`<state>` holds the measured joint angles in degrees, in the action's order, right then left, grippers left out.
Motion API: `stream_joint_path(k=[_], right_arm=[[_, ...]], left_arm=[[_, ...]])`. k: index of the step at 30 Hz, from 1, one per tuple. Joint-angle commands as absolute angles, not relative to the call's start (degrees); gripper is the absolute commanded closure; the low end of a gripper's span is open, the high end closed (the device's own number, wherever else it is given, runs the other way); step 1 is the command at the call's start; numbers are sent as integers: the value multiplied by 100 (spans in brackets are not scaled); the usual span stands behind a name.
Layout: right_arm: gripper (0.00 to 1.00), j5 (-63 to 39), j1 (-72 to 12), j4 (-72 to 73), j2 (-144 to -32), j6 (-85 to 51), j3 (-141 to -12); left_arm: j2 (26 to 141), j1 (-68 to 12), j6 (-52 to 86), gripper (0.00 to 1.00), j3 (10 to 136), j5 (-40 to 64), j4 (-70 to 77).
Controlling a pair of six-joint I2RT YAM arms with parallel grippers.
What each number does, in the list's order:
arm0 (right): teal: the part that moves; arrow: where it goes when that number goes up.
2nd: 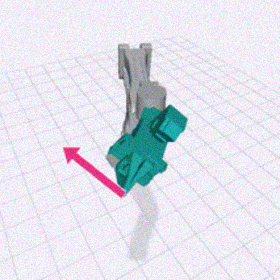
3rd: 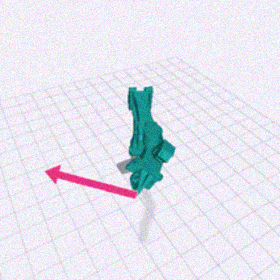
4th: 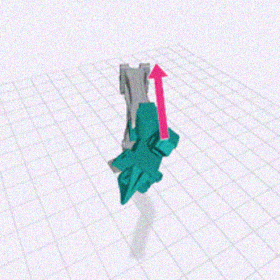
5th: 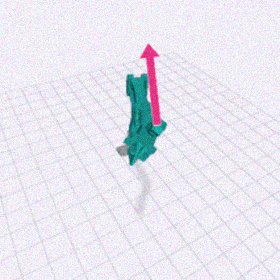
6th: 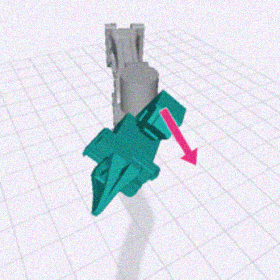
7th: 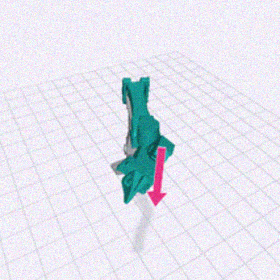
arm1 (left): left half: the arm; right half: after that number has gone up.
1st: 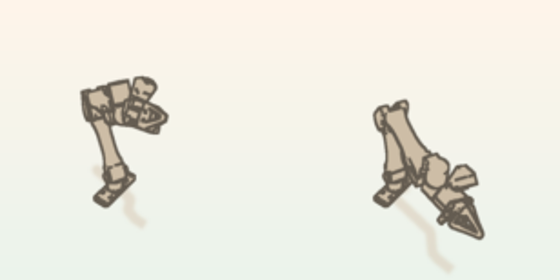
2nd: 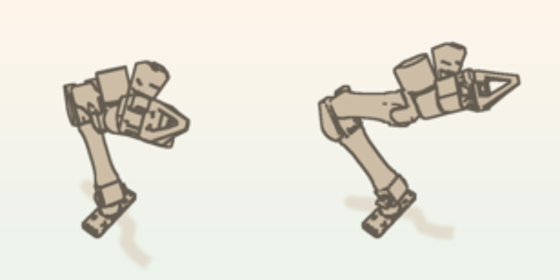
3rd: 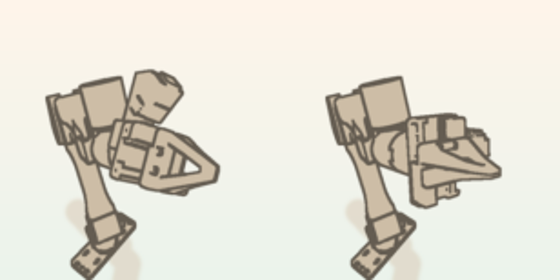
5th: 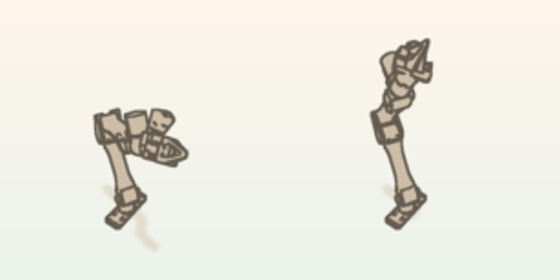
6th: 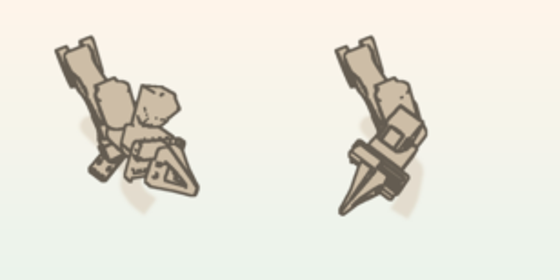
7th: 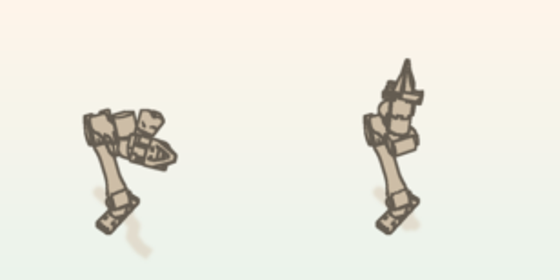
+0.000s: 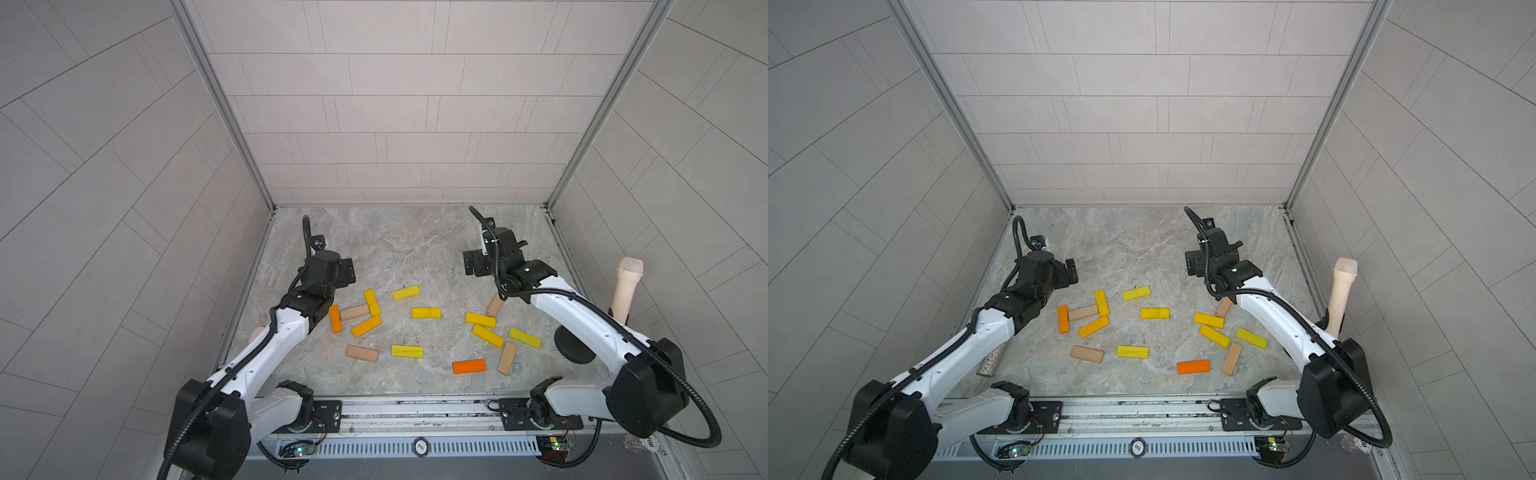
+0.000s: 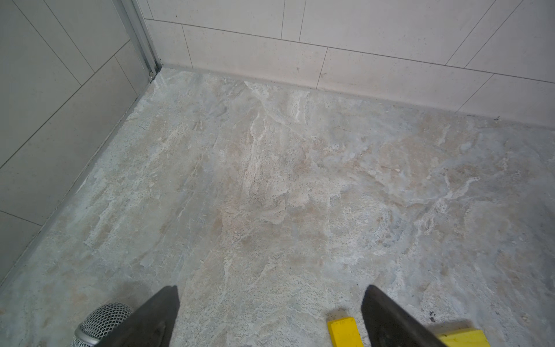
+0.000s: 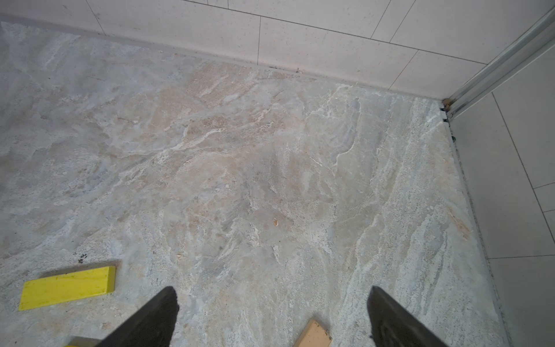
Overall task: Assemble the number 8 with building blocks
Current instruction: Move the building block to the center of the board.
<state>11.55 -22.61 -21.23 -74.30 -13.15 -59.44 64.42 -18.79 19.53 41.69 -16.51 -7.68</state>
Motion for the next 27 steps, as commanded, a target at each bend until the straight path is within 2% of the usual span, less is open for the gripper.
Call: stream_joint_path(k=[1, 16, 27], right_arm=[[0, 969, -2294, -2050, -7083, -1430, -5777], [0, 25, -2908, -1411, -6697, -1502, -4592], [0, -542, -3747, -1290, -6766, -1579, -4515]], left_arm=[[6531, -1916, 2147, 0, 4264, -1675, -1166], [7240, -1916, 2212, 5, 4685, -1413, -1895], [8238, -1926, 2226, 20, 5339, -413, -3144]])
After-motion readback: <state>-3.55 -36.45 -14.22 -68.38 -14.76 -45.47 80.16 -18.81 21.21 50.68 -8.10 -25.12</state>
